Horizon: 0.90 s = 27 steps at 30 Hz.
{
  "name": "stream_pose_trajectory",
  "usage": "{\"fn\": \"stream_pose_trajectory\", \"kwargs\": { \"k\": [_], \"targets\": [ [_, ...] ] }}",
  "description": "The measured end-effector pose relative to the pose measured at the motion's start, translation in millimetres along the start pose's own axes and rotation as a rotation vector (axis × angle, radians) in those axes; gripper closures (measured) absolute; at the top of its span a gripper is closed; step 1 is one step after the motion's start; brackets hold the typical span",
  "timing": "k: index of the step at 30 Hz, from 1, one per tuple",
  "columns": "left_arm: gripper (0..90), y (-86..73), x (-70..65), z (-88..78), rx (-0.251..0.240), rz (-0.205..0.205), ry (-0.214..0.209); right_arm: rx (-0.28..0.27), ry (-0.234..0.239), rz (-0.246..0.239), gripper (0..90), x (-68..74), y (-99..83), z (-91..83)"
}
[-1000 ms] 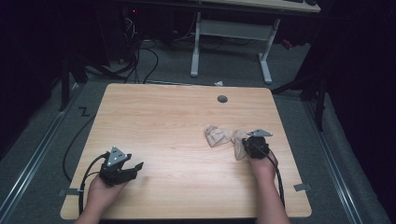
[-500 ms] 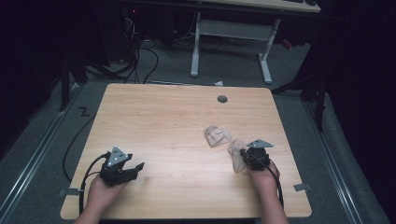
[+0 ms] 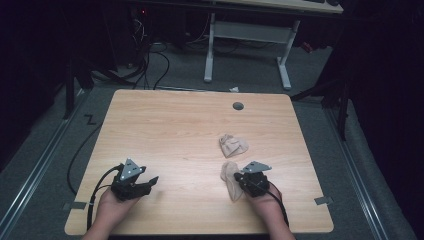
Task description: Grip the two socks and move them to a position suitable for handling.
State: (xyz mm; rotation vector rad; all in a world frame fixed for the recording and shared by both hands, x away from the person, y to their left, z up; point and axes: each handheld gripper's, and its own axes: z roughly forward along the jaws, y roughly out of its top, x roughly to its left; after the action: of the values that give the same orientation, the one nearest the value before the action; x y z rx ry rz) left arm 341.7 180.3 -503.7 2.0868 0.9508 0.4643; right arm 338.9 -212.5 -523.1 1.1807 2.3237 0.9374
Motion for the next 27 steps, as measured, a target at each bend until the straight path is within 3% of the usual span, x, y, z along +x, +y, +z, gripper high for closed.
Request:
{"fn": "stream_pose_trajectory", "kwargs": {
  "k": [4,5,6,7,9,12,14,15,16,17,18,19,21,22,24,26,27],
  "targets": [
    [40.2,0.6,-3.3,2.1,0.007,0.009,-0.01,-0.003,0.061,-0.05,87.4,23.4,6.2,5.9],
    [40.3,0.6,-3.3,2.1,0.007,0.009,-0.01,-0.003,0.061,-0.05,87.4,23.4,6.2,5.9],
    [40.7,1.6,-6.0,3.1,0.01,0.013,-0.019,-0.005,0.08,-0.081,87.2,35.5,9.8,9.3],
    [41.2,1.6,-6.0,3.1,0.01,0.013,-0.019,-0.005,0.08,-0.081,87.2,35.5,9.8,9.3],
    [41.9,3.3,-10.5,4.7,0.016,0.017,-0.021,-0.006,0.078,-0.124,87.0,49.0,14.2,13.7],
    [43.9,6.4,-18.8,6.6,0.021,0.022,-0.043,-0.013,0.079,-0.136,87.0,54.8,16.5,16.8],
    [44.1,8.6,-27.7,9.5,0.024,0.025,-0.065,-0.018,0.077,-0.139,87.0,55.8,17.0,17.7],
    [44.1,11.6,-39.8,13.0,0.028,0.029,-0.095,-0.017,0.076,-0.142,87.0,57.6,17.8,18.6],
    [44.1,11.6,-39.8,13.0,0.028,0.029,-0.095,-0.017,0.076,-0.142,87.0,57.6,17.8,18.6],
    [44.2,14.9,-54.9,16.7,0.025,0.035,-0.13,-0.017,0.075,-0.147,86.9,59.2,18.7,19.4],
    [44.2,16.5,-63.1,18.7,0.027,0.049,-0.141,-0.016,0.075,-0.152,86.5,60.0,19.1,19.7],
    [44.1,16.5,-63.1,18.7,0.027,0.049,-0.141,-0.016,0.075,-0.152,86.5,60.0,19.1,19.7],
    [43.9,19.9,-86.7,26.4,0.031,0.08,-0.173,-0.028,0.061,-0.157,82.2,58.2,20.4,15.7],
    [43.7,19.9,-86.7,26.4,0.031,0.08,-0.173,-0.028,0.061,-0.157,82.2,58.2,20.4,15.7],
    [43.4,22.0,-104.8,32.5,0.041,0.099,-0.216,-0.084,0.042,-0.11,80.7,45.9,19.4,5.1],
    [43.1,22.3,-109.5,33.8,0.043,0.1,-0.228,-0.091,0.042,-0.092,79.7,41.4,18.2,3.3],
    [42.7,22.8,-116.4,35.8,0.043,0.086,-0.257,-0.082,0.048,-0.064,77.8,34.6,14.8,4.0]
  ]
}}
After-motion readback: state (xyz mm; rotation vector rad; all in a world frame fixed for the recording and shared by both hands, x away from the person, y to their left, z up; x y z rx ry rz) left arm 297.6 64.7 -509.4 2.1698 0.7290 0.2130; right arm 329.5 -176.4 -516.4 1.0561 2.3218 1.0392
